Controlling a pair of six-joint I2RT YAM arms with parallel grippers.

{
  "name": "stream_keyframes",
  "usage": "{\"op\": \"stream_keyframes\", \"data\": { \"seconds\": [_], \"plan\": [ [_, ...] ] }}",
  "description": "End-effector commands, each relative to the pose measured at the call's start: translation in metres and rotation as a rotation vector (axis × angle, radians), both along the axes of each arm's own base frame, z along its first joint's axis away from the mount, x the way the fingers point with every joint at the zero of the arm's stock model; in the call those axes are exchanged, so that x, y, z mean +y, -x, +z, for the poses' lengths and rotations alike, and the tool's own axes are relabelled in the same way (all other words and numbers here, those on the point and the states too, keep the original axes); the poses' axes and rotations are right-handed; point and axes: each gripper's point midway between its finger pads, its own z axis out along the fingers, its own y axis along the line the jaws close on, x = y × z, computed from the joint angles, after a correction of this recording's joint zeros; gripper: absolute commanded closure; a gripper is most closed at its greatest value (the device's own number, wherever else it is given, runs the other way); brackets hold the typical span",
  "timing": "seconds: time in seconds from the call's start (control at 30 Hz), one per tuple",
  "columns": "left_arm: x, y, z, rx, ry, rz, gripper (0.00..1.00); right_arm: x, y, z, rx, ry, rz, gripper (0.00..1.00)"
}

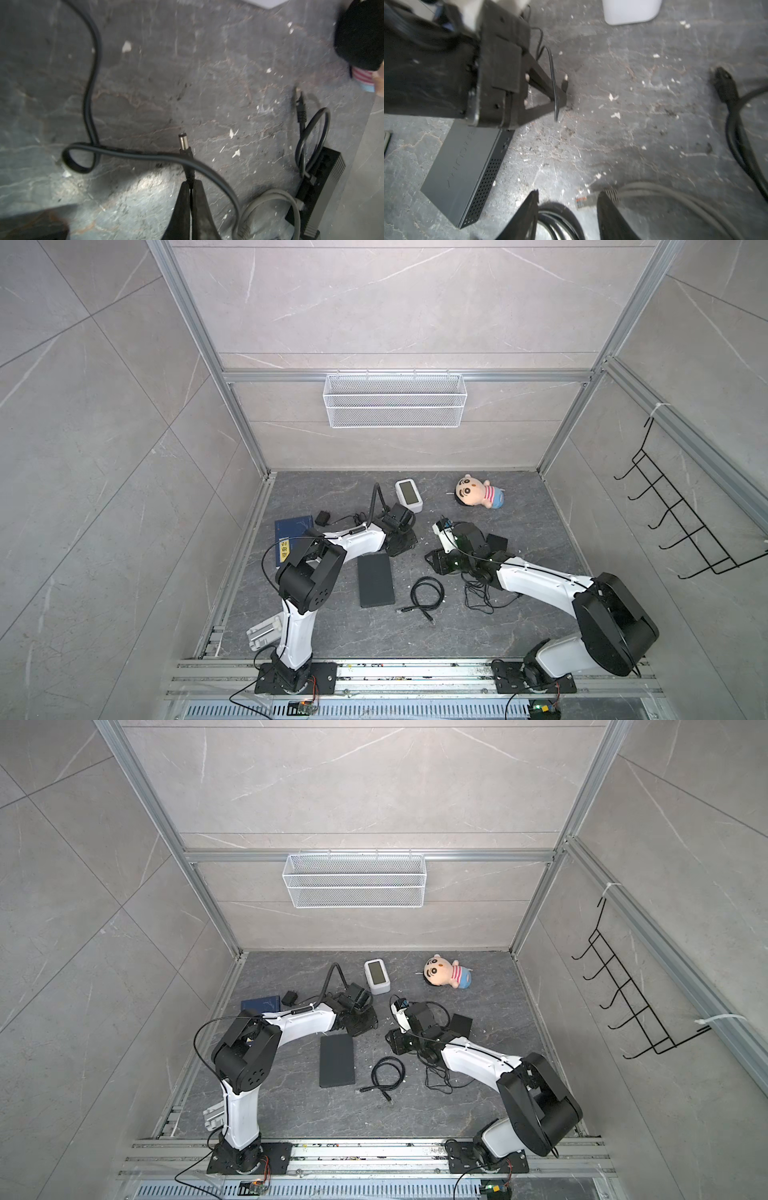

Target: Insert the plug into the switch port

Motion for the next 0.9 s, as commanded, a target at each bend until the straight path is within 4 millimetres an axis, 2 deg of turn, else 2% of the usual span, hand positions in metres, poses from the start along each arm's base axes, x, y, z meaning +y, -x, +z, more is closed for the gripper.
{"op": "stream_keyframes", "data": {
  "seconds": [0.0, 0.17, 0.3, 0.5, 0.7, 0.77, 0.87],
  "plan": [
    [-0.006, 0.003, 0.034, -0.037, 0.083, -0.014, 1.00, 0.022, -0.032, 0.029, -0.045, -0.154, -0.035, 0.54],
    [-0.004, 0.006, 0.032, -0.037, 0.096, -0.007, 1.00, 0.042, -0.053, 0.007, 0.126, -0.250, -0.125, 0.59],
    [-0.004, 0.006, 0.032, -0.038, 0.102, -0.005, 1.00, 0.054, -0.052, -0.006, 0.194, -0.312, -0.120, 0.62],
    [-0.004, 0.004, 0.035, -0.045, 0.107, -0.005, 1.00, 0.057, -0.046, -0.019, 0.258, -0.344, -0.132, 0.67],
    [-0.003, 0.005, 0.033, -0.042, 0.112, 0.005, 1.00, 0.061, -0.041, -0.027, 0.339, -0.400, -0.156, 0.86],
    [-0.001, 0.007, 0.033, -0.042, 0.108, 0.002, 0.85, 0.059, -0.039, -0.030, 0.360, -0.402, -0.174, 0.91],
    [0.004, 0.010, 0.039, -0.047, 0.095, -0.040, 0.70, 0.051, -0.039, -0.036, 0.394, -0.394, -0.205, 0.93]
  ]
}}
